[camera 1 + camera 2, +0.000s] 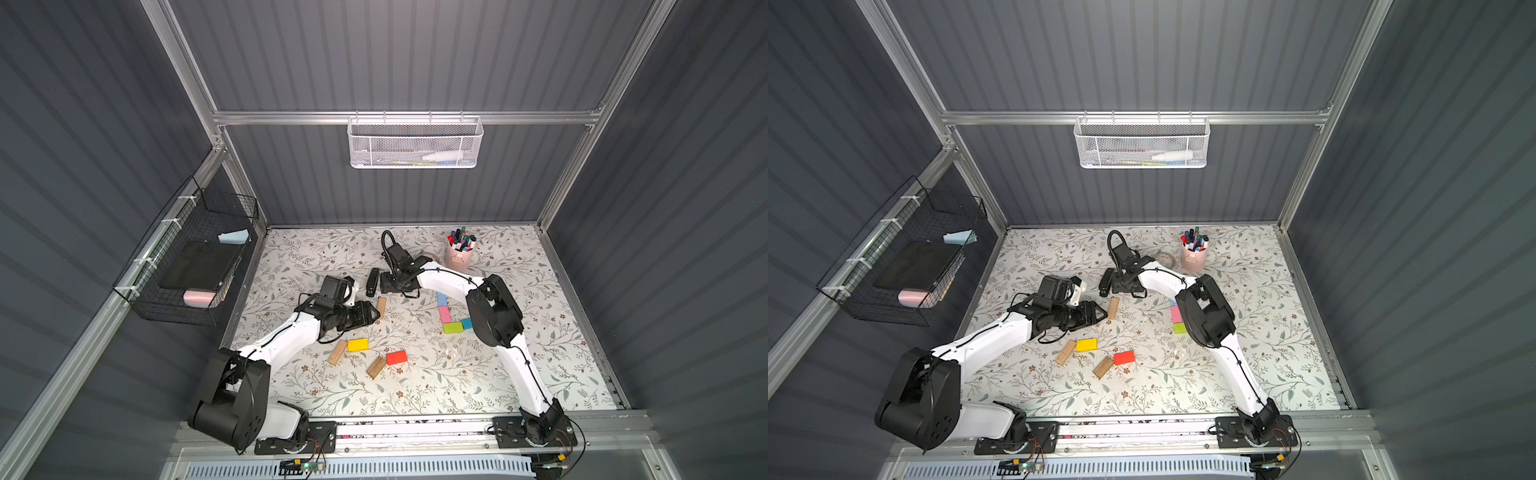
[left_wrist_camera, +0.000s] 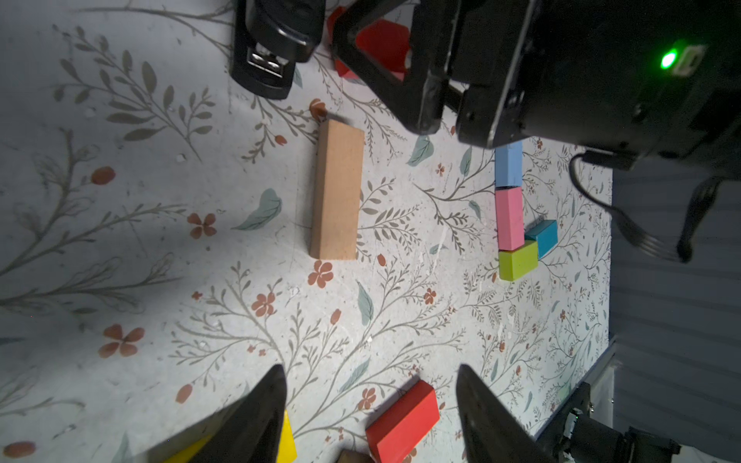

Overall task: Assemble the letter c with building blocks
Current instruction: Pick up the building block from the center of the board, then place the building block at the center of the board.

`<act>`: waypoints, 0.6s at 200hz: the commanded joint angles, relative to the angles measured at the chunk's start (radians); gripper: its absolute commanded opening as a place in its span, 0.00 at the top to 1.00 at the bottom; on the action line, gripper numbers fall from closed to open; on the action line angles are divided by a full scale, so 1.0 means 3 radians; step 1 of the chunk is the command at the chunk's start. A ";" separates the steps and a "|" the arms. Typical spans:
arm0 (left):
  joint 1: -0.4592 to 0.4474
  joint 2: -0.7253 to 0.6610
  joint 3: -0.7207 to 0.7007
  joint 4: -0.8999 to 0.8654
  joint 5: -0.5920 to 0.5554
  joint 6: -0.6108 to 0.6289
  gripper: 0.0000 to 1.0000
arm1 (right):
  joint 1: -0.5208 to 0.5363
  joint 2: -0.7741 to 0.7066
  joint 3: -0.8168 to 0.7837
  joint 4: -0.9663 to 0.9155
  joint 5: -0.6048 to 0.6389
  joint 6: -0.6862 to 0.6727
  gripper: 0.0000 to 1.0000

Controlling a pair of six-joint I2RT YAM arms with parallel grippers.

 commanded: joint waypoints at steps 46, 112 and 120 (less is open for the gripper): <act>0.0038 -0.0094 -0.0133 0.0216 0.0251 -0.0122 0.35 | 0.0055 -0.0102 -0.0120 -0.0157 0.0267 0.0446 0.34; 0.0045 0.0003 -0.0132 0.0256 0.0226 -0.0111 0.35 | 0.0011 -0.0340 -0.0304 0.0047 0.0097 0.0412 0.25; 0.0047 0.0016 -0.0119 0.0256 0.0221 -0.0110 0.35 | -0.0006 -0.0397 -0.0364 0.0109 0.0043 0.0412 0.25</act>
